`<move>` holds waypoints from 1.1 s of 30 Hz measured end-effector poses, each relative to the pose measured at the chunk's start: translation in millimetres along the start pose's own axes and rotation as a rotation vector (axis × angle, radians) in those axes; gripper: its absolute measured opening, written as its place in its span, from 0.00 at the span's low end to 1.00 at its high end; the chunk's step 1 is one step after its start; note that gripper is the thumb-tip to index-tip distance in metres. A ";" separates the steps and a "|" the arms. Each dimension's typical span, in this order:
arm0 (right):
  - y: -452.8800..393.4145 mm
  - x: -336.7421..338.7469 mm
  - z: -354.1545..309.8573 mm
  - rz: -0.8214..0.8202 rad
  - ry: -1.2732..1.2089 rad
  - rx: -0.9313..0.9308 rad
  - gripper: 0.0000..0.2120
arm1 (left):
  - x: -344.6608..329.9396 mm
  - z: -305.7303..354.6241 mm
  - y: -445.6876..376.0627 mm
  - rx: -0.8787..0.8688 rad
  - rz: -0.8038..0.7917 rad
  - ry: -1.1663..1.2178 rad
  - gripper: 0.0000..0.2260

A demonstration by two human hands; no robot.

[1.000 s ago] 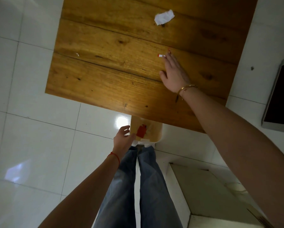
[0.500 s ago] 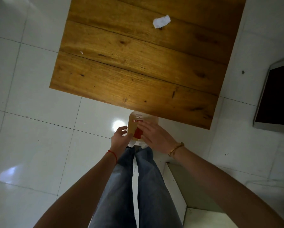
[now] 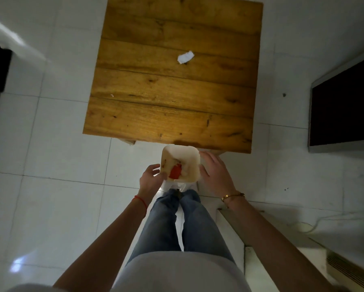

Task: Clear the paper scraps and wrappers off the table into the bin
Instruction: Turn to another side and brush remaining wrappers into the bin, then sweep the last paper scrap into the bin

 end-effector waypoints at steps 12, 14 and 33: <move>77.9 68.4 -27.5 0.335 -0.160 -0.258 0.16 | 6.4 69.2 66.8 -0.182 -0.189 -0.110 0.19; 85.2 76.5 -27.2 0.390 -0.181 -0.308 0.17 | 2.3 81.0 76.2 -0.198 -0.229 -0.130 0.21; 132.7 194.2 114.7 0.511 -0.202 -0.515 0.21 | -173.6 173.9 136.1 -0.325 -0.418 -0.257 0.07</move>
Point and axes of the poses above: each hand's wrist, its own y-axis away from the middle knuckle, its own x-axis out of the back of the hand, z = x × y, the point moved 4 cm from there along -y, towards the middle knuckle, and after that the axes turned 1 degree about z, right-handed, at the moved point
